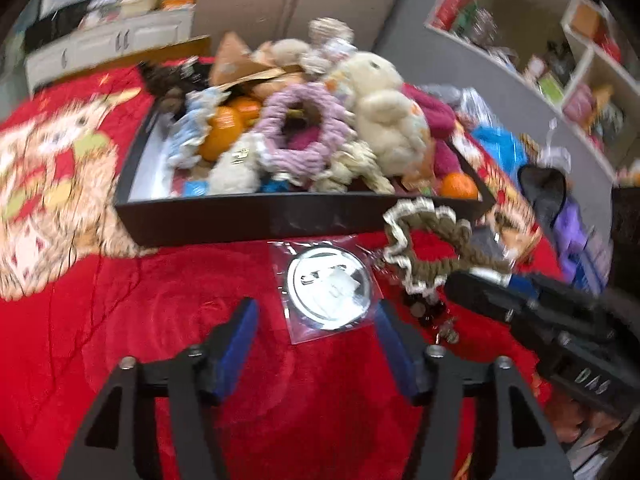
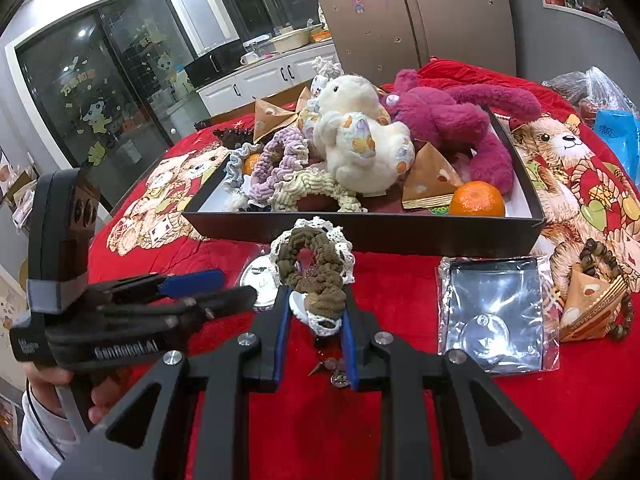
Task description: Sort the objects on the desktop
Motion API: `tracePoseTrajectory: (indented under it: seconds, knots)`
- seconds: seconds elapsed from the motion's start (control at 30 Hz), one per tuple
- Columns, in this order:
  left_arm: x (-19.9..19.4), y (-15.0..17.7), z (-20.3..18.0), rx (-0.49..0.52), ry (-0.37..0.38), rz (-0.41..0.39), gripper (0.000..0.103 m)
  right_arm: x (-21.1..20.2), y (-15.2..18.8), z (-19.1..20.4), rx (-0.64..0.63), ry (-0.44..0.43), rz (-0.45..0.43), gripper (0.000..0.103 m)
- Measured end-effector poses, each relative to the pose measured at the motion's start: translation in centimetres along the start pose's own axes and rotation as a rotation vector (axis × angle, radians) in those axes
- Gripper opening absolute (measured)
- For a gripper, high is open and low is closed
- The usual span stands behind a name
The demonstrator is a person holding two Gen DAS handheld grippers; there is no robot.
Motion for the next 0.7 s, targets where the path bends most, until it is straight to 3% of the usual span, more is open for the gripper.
tracePoseTrajectory:
  seconds: [0.13,0.3,0.37,0.4,0.5,0.7]
  knots:
    - [0.6,0.0,-1.0,0.076,-0.061,0.015,0.076,-0.4,-0.4,-0.2,0.016,-0.007,-0.013,0.024]
    - [1.1,-0.1,-1.5,0.107,-0.112,-0.004,0.077,-0.5,-0.6,-0.4,0.022,-0.005,-0.02,0.024]
    - [1.0,-0.1,-1.6,0.116,-0.159,0.0,0.064,-0.3,-0.5,-0.2,0.017,-0.005,-0.016,0.024]
    - [0.8,-0.2,-1.7,0.114,-0.163,-0.004,0.049,-0.2,-0.5,-0.2,0.013,-0.004,-0.014,0.024]
    - [0.2,-0.3,-1.2,0.072,-0.136,-0.026,0.024,-0.2,-0.4,0.1,0.007,-0.008,-0.013,0.024]
    - [-1.1,-0.6,-0.3,0.033,-0.095,-0.065,0.011,-0.4,-0.3,0.1,0.004,-0.007,-0.016,0.024]
Point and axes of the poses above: each gripper's, at about its wrist camera, not at the fingertips, and x roughly the way its jaws point, z to its left, y to its underside, the point moved 7 cm from there along x, roughly the way its jaws point, and after that the axes turned 11 degrees about x, right-handed, at the moved point
